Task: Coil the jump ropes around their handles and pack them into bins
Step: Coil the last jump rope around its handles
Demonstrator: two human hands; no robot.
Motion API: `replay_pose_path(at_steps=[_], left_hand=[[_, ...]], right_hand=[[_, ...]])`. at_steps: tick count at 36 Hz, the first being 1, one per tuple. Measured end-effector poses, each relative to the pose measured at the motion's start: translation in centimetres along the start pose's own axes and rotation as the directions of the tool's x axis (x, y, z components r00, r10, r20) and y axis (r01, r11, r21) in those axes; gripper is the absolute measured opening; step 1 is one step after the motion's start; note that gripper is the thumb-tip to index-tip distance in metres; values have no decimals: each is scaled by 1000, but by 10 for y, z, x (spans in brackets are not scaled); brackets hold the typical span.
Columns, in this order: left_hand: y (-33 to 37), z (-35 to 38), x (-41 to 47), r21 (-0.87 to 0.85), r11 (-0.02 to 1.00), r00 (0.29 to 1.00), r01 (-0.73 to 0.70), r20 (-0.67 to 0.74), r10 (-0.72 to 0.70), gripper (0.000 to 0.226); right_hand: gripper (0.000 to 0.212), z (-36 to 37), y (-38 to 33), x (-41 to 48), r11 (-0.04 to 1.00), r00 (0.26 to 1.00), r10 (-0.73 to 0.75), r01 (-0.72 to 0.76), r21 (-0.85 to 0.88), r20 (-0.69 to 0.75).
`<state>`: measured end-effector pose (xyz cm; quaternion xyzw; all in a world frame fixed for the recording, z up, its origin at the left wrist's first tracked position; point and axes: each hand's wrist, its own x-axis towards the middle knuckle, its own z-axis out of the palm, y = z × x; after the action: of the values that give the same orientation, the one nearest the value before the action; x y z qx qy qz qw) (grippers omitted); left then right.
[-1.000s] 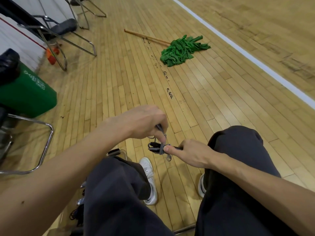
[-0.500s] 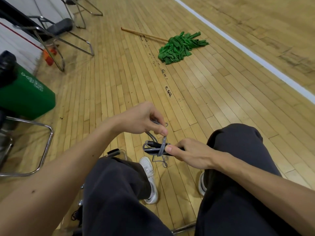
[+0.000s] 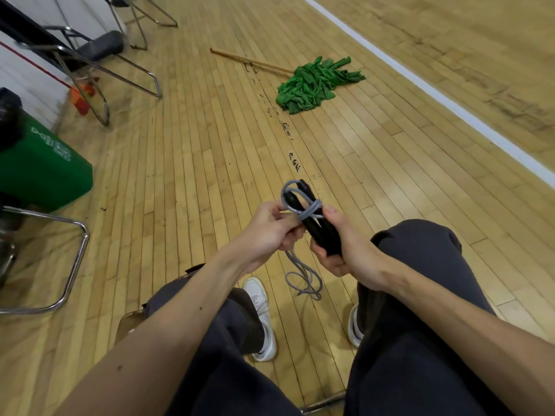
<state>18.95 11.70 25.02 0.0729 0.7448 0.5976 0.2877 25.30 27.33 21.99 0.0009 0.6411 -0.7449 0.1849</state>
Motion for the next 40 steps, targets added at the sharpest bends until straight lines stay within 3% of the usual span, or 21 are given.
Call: replay_pose_path(at_steps=[2,9,14,18,25,31,36,40], left_hand=[[-1,2,2,6,1000,1000,-10,-7,10,16],[-3,4,0,32,999,1000,8,2,-8,26],[-6,2,-3,87,996,1000,-18,9,17,30],[-4,-1,-5,149,988,999,-38,3,38,31],[-13,-4,-12,217,976,1000,-13,5,12,26],[-27,-9,-22,296,954,998,55,9,-60,35],[-22,-23,-28,500,866,998,22,-60,9,36],[-11,-28,-31,698,716,992,-24,-72,103,38]], right_hand=[[67,0,-2,2,998,999,33,-31,53,-25],[75,-3,0,8,980,986,131,-114,162,-99],[78,-3,2,7,977,991,122,-109,183,-61],[36,-2,4,7,987,989,115,-103,123,-96],[33,0,8,15,983,968,171,-155,96,-183],[31,-10,8,23,971,918,232,-197,137,-321],[29,-9,12,26,965,909,261,-258,52,-325],[25,-7,13,29,958,900,272,-288,1,-341]])
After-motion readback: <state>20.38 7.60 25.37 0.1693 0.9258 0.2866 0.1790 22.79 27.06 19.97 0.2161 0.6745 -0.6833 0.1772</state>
